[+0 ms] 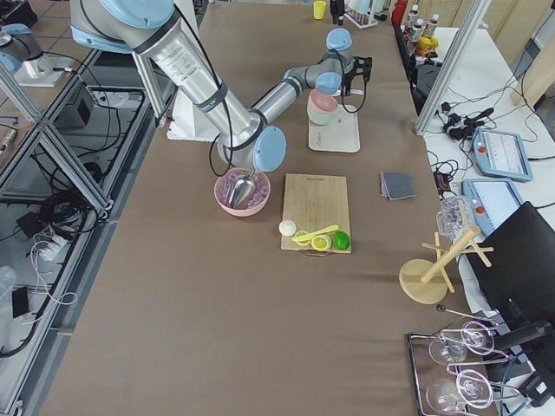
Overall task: Stack pink bowl on green and place spoon
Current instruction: 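Lower the white spoon into the pink bowl and open the right gripper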
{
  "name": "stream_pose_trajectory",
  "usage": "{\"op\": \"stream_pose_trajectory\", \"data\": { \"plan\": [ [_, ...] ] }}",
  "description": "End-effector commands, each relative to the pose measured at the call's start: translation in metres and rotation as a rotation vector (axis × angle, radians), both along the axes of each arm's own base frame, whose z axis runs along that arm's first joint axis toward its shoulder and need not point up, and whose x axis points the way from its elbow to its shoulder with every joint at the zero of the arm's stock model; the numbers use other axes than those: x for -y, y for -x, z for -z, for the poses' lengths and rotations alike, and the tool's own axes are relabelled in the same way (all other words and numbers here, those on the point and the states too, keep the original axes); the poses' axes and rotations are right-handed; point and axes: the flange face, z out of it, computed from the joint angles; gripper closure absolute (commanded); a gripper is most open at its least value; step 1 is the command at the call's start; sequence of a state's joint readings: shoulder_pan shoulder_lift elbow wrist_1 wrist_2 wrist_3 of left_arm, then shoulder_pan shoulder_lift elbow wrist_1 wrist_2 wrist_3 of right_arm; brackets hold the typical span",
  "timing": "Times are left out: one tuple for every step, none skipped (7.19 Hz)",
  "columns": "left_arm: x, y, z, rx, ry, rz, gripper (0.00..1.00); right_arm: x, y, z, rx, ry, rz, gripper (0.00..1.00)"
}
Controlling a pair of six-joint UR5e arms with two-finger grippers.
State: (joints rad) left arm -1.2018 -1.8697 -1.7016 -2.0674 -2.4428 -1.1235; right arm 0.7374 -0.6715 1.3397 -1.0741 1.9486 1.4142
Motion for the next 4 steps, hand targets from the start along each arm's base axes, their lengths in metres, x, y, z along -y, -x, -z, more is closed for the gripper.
{"op": "stream_pose_trajectory", "data": {
  "plan": [
    [-0.005, 0.018, -0.025, 0.032, -0.033, -0.007, 0.02, -0.024, 0.033, 0.01, 0.008, -0.003, -0.012, 1.0],
    [-0.004, 0.019, -0.025, 0.033, -0.035, -0.006, 0.02, -0.028, 0.037, 0.009, 0.013, 0.015, -0.012, 1.0],
    [-0.004, 0.019, -0.026, 0.033, -0.033, -0.004, 0.02, -0.029, 0.038, 0.005, 0.009, 0.017, -0.01, 1.0],
    [-0.004, 0.019, -0.026, 0.033, -0.033, -0.004, 0.02, -0.033, 0.04, -0.012, -0.011, 0.019, 0.004, 0.26]
  ]
}}
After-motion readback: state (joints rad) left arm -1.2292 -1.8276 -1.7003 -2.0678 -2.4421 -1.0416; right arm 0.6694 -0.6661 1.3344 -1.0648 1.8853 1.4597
